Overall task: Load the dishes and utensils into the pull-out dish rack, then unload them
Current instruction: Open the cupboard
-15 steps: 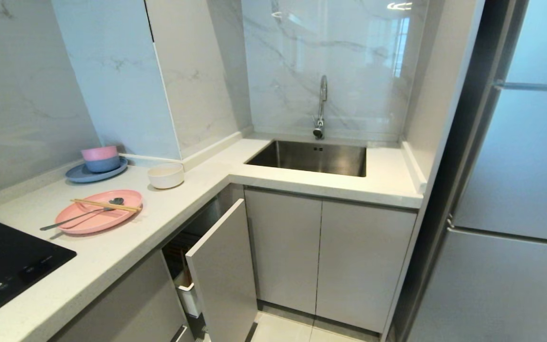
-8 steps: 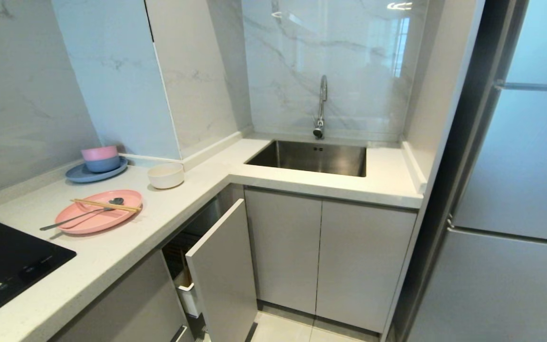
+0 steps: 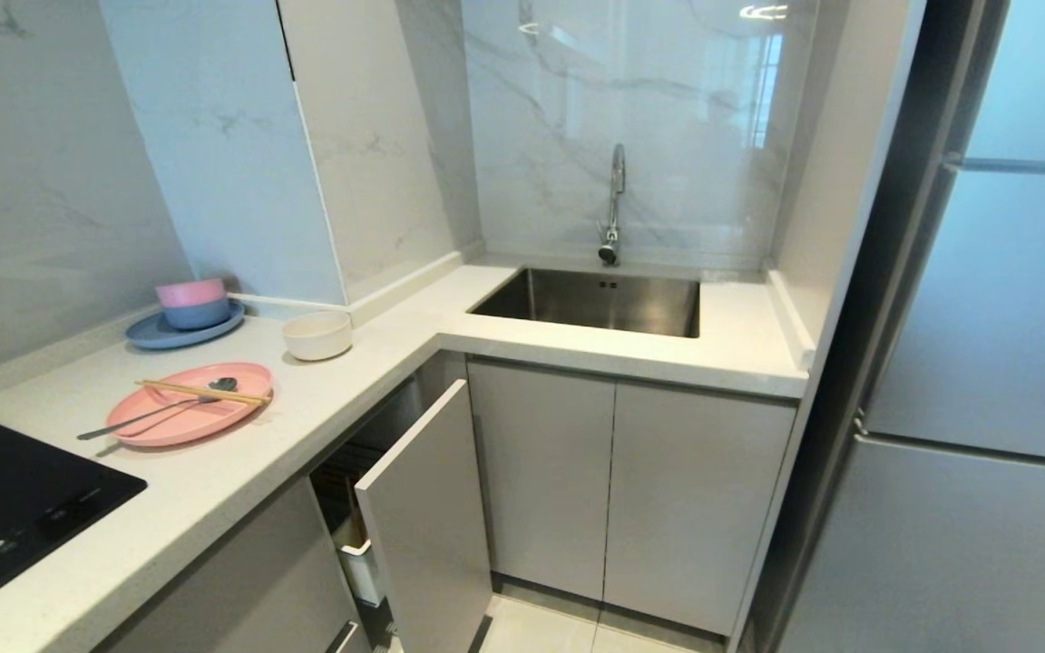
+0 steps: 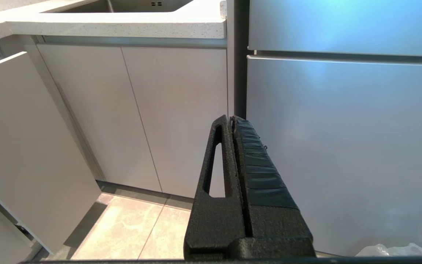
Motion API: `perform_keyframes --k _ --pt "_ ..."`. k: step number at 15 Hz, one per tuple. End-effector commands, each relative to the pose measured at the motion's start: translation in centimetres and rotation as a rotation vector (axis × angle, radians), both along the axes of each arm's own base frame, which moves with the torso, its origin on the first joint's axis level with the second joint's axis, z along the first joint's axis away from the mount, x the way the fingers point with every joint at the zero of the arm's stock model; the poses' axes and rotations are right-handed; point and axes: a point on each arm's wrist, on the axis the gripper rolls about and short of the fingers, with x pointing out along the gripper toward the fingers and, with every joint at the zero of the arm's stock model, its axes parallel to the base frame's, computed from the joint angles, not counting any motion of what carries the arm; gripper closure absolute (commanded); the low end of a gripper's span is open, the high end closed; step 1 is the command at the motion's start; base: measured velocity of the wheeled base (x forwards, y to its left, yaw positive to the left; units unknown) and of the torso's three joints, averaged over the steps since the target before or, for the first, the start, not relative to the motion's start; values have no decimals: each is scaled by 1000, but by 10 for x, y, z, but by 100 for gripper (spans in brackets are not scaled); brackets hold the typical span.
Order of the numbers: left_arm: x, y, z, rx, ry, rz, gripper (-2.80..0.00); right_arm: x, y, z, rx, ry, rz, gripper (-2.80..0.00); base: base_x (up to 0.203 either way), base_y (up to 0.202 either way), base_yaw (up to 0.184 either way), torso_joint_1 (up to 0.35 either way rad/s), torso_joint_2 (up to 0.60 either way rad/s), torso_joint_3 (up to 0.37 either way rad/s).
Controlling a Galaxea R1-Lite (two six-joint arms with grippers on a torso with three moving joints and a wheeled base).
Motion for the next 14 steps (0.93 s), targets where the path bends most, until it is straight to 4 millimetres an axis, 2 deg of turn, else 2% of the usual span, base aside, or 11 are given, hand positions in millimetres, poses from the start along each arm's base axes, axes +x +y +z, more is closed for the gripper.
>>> perform_keyframes --k 1,3,4,7,10,12,14 --pt "86 -1 18 3 167 -1 0 0 0 0 0 2 0 0 0 0 0 0 0 0" --pt "151 -3 21 16 260 -3 0 0 0 0 0 3 0 0 0 0 0 0 0 0" --pt "184 -5 14 27 323 -8 0 0 0 -1 0 3 0 0 0 0 0 0 0 0" --pt "270 -13 -21 64 574 -45 0 0 0 0 0 2 0 0 0 0 0 0 0 0" --pt "326 -27 -67 90 856 -124 0 0 0 0 0 2 1 0 0 0 0 0 0 0" --pt "349 -34 -98 107 1036 -144 0 0 0 0 0 2 0 0 0 0 0 0 0 0" --pt "363 -43 -126 126 1201 -161 0 0 0 0 0 2 1 0 0 0 0 0 0 0"
